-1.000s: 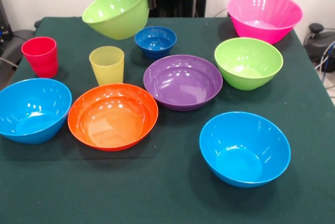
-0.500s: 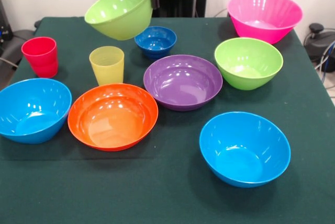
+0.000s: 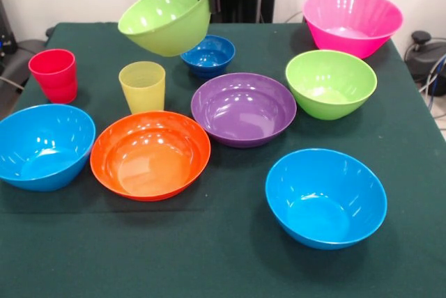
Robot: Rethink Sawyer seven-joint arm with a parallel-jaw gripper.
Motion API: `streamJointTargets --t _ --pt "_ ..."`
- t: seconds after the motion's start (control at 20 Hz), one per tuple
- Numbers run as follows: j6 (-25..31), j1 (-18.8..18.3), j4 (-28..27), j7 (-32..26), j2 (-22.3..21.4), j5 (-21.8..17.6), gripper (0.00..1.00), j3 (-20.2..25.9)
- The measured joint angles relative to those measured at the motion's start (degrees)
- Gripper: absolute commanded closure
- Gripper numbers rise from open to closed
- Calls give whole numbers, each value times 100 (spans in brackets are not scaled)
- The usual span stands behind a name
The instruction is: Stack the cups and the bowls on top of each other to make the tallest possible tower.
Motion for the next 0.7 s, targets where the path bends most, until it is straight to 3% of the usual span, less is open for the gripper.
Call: streamJointTargets --t 0.7 --pt "-1 333 -59 0 160 0 100 -49"
